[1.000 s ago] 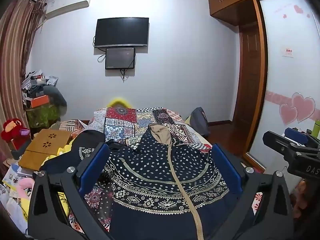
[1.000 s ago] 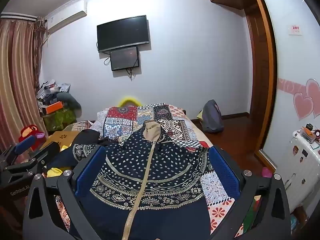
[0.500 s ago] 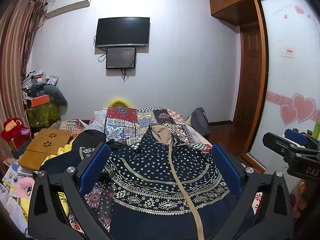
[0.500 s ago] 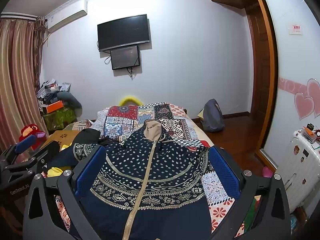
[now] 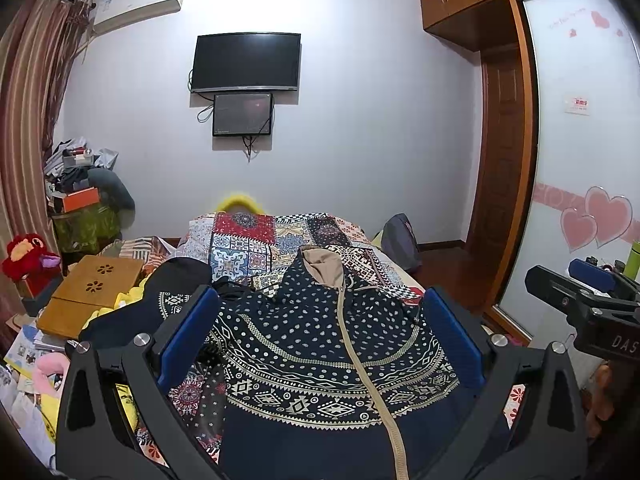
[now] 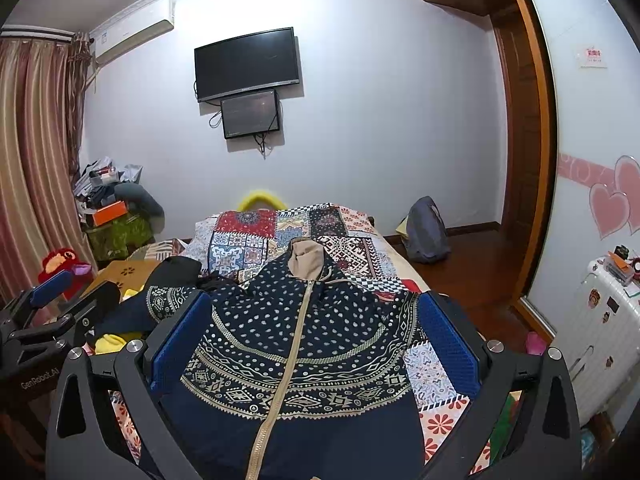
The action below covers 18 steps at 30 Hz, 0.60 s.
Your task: Fold large clothes
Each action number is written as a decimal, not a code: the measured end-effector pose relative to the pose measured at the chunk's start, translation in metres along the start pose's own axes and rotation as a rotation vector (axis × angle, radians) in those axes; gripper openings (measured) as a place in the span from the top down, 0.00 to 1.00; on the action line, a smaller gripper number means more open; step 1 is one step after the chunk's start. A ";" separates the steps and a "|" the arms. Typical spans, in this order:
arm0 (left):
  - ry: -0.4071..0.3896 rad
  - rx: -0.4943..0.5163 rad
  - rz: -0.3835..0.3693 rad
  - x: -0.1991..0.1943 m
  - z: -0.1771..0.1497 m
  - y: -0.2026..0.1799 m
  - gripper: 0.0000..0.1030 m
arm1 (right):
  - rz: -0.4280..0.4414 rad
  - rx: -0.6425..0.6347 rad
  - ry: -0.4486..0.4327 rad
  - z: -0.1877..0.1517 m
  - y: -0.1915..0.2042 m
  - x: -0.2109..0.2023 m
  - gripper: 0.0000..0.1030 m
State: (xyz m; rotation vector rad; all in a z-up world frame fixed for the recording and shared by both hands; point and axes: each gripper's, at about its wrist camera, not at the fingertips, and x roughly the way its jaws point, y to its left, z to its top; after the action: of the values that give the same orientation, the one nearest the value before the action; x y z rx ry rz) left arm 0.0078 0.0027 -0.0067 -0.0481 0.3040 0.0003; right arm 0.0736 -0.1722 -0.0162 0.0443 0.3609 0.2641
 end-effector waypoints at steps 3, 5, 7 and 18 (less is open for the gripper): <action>-0.001 0.000 -0.001 -0.001 0.000 0.001 0.00 | 0.000 0.000 0.001 0.000 0.000 0.001 0.01; 0.000 0.000 -0.001 -0.001 0.000 0.001 0.00 | 0.000 0.002 0.000 0.000 0.000 0.000 0.01; 0.000 -0.001 -0.001 -0.002 0.000 0.001 0.00 | 0.002 0.002 0.002 -0.001 0.000 0.001 0.01; 0.000 -0.001 0.000 -0.001 0.001 0.002 0.00 | 0.002 0.003 0.003 -0.002 0.001 0.002 0.01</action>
State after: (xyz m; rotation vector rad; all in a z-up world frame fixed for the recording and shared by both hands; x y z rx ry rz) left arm 0.0067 0.0046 -0.0053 -0.0493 0.3043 0.0002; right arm 0.0742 -0.1707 -0.0187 0.0471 0.3646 0.2657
